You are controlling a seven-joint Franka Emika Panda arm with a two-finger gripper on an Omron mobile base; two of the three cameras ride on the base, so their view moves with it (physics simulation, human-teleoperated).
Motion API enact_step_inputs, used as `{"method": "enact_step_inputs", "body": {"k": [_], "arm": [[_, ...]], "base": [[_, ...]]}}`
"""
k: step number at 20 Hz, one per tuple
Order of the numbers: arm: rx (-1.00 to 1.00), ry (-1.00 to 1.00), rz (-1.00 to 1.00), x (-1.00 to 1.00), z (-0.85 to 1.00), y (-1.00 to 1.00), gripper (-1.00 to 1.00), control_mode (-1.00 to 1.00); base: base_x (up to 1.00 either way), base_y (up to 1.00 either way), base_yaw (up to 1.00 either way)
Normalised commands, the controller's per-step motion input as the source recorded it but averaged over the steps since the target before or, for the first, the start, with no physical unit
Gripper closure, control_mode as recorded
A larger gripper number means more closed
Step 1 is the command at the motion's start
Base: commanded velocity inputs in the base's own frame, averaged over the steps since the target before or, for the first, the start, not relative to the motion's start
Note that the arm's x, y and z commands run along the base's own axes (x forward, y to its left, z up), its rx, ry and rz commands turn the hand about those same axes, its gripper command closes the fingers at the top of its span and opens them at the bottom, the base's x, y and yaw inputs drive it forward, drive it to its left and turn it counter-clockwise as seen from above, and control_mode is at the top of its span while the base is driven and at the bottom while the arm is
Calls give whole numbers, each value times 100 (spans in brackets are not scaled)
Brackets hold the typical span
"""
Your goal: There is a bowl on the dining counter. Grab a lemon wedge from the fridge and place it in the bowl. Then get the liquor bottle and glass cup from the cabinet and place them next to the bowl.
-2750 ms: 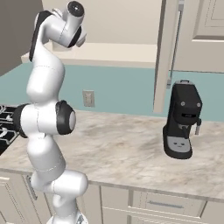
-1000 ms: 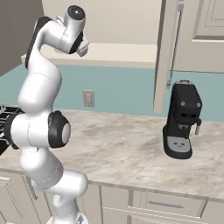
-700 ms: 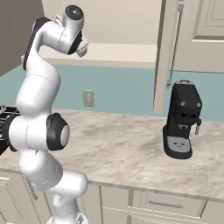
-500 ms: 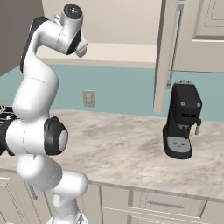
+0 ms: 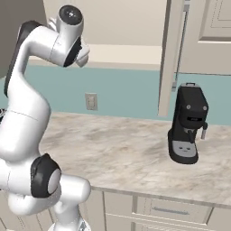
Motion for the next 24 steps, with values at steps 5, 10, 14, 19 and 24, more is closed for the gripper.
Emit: {"method": "enact_step_inputs", "body": {"k": [5,10,14,19,24], "arm": [[0,-7,0,-100,0,-26,100,-100],[-9,0,0,-100,-4,-5,100,-100],[-21,16,0,-97,-49,-3,100,-100],[-25,30,0,-43,-68,-11,100,-100],[-10,30,0,0,-67,-12,100,-100]], "base": [[0,0,0],[0,0,0],[0,0,0],[0,0,0],[0,0,0]]}}
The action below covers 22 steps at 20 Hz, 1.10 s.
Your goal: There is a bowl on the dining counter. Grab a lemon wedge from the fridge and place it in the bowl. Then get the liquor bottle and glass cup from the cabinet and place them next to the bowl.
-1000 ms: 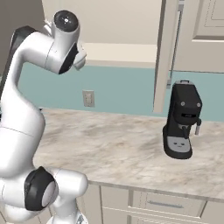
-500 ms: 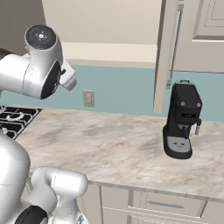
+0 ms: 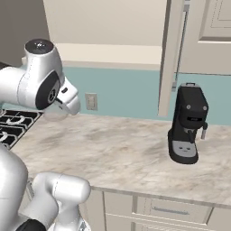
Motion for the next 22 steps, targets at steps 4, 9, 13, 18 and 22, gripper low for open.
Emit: {"method": "enact_step_inputs", "body": {"k": [4,9,13,18,22], "arm": [[-1,18,0,1,-72,-5,100,-100],[0,4,0,2,-46,-1,100,-100],[0,0,0,-9,-8,0,100,100],[0,0,0,0,0,0,100,100],[0,0,0,0,0,0,100,100]], "base": [[0,0,0],[0,0,0],[-75,-11,0],[-100,-33,-14],[-29,-55,-72]]}}
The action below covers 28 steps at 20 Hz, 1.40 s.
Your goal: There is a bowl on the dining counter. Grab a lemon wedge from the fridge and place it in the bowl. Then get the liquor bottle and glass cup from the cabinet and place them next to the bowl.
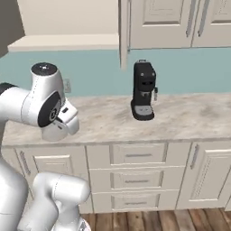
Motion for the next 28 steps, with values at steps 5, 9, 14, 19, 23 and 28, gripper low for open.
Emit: {"method": "enact_step_inputs", "body": {"k": [5,9,14,19,23,28], "arm": [[0,0,0,0,0,0,100,100],[0,0,0,0,0,0,100,100],[0,0,0,0,0,0,100,100],[0,0,0,0,0,0,100,100],[0,0,0,0,0,0,100,100],[0,0,0,0,0,0,100,100]], "base": [[0,-57,-85],[0,-73,-82],[0,-78,-80],[0,-78,-77],[4,-71,-75],[30,-47,-70]]}}
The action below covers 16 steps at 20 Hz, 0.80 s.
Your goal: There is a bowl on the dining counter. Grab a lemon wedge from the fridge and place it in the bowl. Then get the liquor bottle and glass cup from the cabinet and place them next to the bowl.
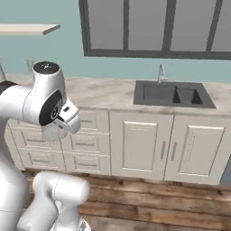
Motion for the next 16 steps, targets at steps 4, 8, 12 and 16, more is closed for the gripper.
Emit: {"method": "enact_step_inputs", "body": {"k": [4,8,12,16], "arm": [[0,0,0,0,0,0,100,100],[0,0,0,0,0,0,100,100],[0,0,0,0,0,0,100,100],[0,0,0,0,0,0,100,100]], "base": [[62,-8,-63],[83,23,-54],[96,55,-44],[96,25,-53]]}}
